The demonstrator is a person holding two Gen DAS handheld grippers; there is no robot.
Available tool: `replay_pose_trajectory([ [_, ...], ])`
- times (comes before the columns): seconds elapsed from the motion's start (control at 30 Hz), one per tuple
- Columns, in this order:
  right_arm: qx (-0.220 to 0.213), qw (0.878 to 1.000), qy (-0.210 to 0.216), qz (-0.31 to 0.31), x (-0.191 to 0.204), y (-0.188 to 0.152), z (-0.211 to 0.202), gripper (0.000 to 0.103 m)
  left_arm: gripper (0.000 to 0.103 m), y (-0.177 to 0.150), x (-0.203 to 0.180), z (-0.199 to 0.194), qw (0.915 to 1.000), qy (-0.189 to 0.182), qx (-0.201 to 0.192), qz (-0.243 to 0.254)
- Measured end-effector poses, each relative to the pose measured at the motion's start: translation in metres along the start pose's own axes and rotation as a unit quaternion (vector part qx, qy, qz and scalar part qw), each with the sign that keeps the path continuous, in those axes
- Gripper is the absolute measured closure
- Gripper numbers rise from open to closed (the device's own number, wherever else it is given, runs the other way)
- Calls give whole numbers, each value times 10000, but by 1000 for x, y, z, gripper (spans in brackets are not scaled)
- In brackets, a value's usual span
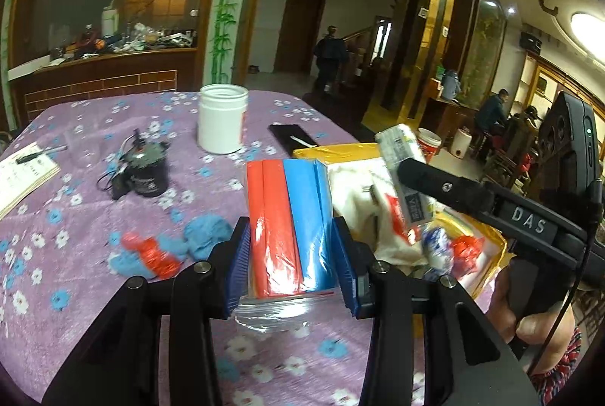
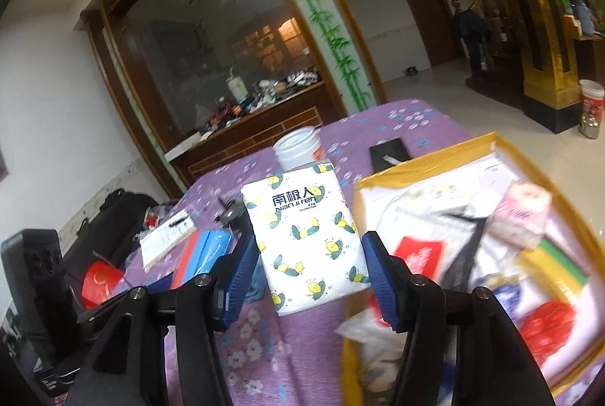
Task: Organize soft objects
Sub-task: 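Carry the red-blue strip pack and patterned tissue pack into the box and release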
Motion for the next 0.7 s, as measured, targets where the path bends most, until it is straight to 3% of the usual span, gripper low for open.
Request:
replay_pose_trajectory([
  [0.37,-211,9979,-583,205,-70,52,-51,45,64,46,-61,29,9985,-401,206,319],
  [0.7,609,9894,-1186,575,-143,61,2,45,64,53,-120,96,9930,-725,855,377],
])
Point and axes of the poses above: each gripper's, at about its wrist camera, not at the fingertips, and z roughly the way its jaws point, x to its left, y to its top, the point moved 9 cm from there along z, roughly the way its jaws point, and after that the axes turned 12 degrees about x, right-handed, at the moved point
